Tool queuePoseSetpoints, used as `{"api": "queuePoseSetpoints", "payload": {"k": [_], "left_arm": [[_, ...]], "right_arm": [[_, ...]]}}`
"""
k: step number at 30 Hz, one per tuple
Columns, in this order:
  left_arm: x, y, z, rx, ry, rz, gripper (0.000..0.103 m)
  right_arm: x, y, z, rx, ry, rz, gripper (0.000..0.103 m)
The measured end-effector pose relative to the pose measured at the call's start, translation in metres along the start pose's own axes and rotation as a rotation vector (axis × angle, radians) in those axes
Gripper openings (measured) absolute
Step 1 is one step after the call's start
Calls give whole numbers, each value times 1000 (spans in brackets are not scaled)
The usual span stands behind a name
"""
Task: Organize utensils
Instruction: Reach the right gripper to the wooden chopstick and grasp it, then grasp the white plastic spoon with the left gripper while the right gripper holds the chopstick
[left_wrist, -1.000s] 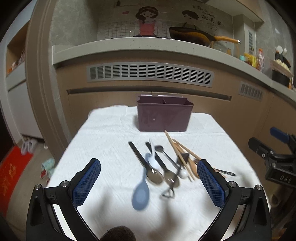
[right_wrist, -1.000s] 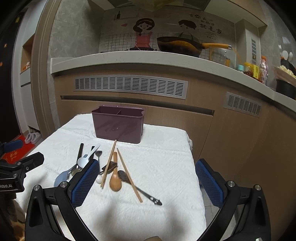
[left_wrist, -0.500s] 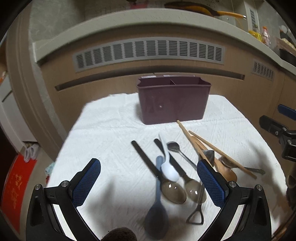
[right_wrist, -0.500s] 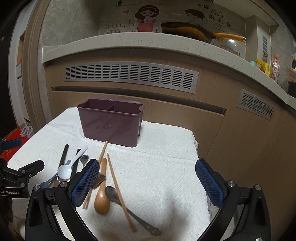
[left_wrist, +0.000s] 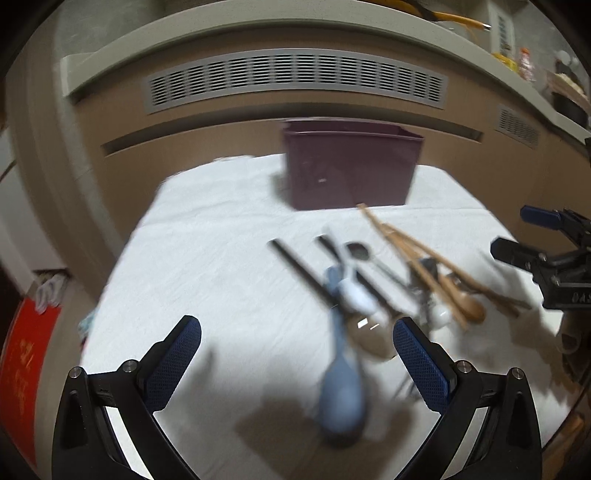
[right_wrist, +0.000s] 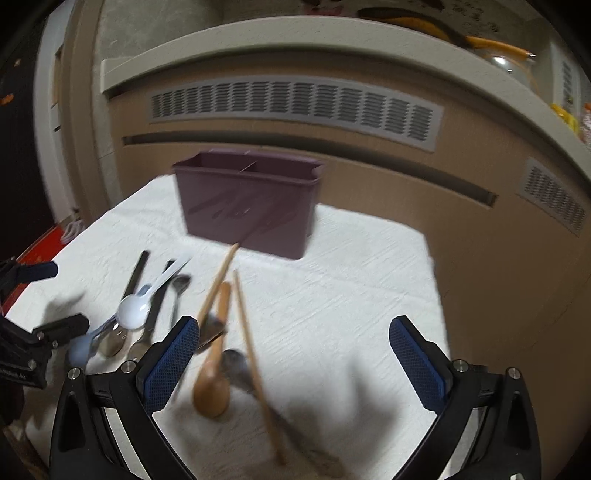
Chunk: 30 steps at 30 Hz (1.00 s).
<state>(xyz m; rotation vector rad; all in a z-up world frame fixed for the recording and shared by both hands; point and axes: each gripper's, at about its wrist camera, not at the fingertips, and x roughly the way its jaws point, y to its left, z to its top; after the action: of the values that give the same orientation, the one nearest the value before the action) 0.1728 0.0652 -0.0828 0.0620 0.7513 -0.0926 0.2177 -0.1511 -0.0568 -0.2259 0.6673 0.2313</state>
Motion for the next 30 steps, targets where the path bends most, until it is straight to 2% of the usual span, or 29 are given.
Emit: {"api": "queuePoseSetpoints", "payload": {"k": [4, 6, 7, 8, 9, 10, 11, 15, 28, 30], "left_arm": [[-13, 18, -5, -46, -22, 93, 103], [-17, 25, -4, -67, -43, 121, 103], [-20, 29, -3, -81, -57, 141, 103], [-21, 32, -2, -91, -66, 151, 103], [-22, 36, 0, -111, -79, 165, 103], [-22, 39, 2, -124, -84, 168, 103], [-22, 43, 3, -137, -88, 163, 103], [-21, 54, 8, -184, -112, 132, 103], [-1, 80, 1, -257, -74, 99, 103], [3, 79, 1, -263, -57, 83, 103]], "right_arm": [[14, 25, 2, -55, 17, 76, 102], [30, 30, 13, -52, 33, 86, 97], [37, 30, 17, -49, 46, 93, 83], [51, 30, 24, -44, 84, 111, 61], [61, 29, 29, -36, 116, 124, 49], [75, 28, 34, -20, 160, 148, 32], [85, 28, 37, -5, 185, 158, 25], [119, 30, 47, 54, 259, 151, 20], [160, 47, 54, 57, 316, 101, 18], [160, 47, 54, 56, 320, 116, 9]]}}
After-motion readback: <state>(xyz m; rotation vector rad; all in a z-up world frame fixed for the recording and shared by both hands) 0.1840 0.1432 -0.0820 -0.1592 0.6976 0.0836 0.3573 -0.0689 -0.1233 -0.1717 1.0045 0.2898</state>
